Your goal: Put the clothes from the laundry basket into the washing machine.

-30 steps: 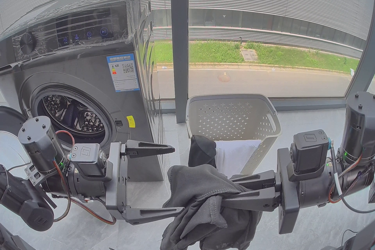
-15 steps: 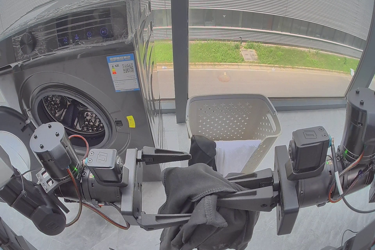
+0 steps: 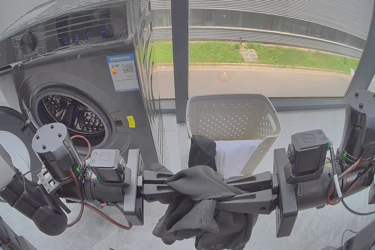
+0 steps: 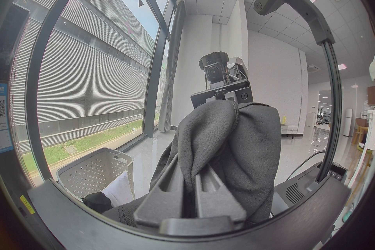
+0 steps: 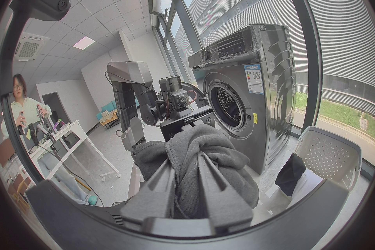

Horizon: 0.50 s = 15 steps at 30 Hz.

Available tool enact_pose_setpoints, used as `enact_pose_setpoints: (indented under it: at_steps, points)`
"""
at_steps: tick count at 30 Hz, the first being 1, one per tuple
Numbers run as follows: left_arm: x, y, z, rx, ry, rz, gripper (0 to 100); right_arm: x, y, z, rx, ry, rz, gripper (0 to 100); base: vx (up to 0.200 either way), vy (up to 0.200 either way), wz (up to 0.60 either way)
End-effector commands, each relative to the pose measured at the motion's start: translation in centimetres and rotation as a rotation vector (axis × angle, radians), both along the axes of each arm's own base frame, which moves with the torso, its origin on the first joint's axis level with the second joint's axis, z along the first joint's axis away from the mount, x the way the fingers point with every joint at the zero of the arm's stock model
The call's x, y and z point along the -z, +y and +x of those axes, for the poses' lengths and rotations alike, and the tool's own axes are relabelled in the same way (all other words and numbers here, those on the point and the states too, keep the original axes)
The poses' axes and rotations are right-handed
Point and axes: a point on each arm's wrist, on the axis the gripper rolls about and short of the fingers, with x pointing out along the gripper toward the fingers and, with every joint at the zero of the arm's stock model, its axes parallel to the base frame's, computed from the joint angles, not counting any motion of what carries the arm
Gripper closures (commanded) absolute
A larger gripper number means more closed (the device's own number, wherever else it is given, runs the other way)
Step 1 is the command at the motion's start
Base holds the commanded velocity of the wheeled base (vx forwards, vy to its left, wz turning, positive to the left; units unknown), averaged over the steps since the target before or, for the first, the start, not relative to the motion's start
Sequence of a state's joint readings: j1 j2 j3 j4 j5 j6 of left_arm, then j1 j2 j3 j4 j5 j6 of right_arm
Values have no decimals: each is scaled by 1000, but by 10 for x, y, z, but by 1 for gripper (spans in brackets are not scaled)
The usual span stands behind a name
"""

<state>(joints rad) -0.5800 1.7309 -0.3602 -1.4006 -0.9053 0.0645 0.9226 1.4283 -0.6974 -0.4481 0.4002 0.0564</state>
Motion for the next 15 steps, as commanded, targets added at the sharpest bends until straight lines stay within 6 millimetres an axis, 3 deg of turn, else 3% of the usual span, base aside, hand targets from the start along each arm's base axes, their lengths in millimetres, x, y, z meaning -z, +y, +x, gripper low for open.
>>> enact_pose_setpoints:
  at_steps: [1,5,8,15]
  points:
    - [-2,0,0,0,-7,-5,100,1,-1,0,1,2,-2,100,0,0,0]
    - [-7,1,-1,-2,-28,-17,100,3,-4,5,38,8,-10,100,0,0,0]
    - [-22,1,-2,-2,-80,-53,100,5,-11,23,112,17,-17,100,0,0,0]
    - [-34,-1,1,-8,-120,-81,100,7,-19,41,186,19,-21,100,0,0,0]
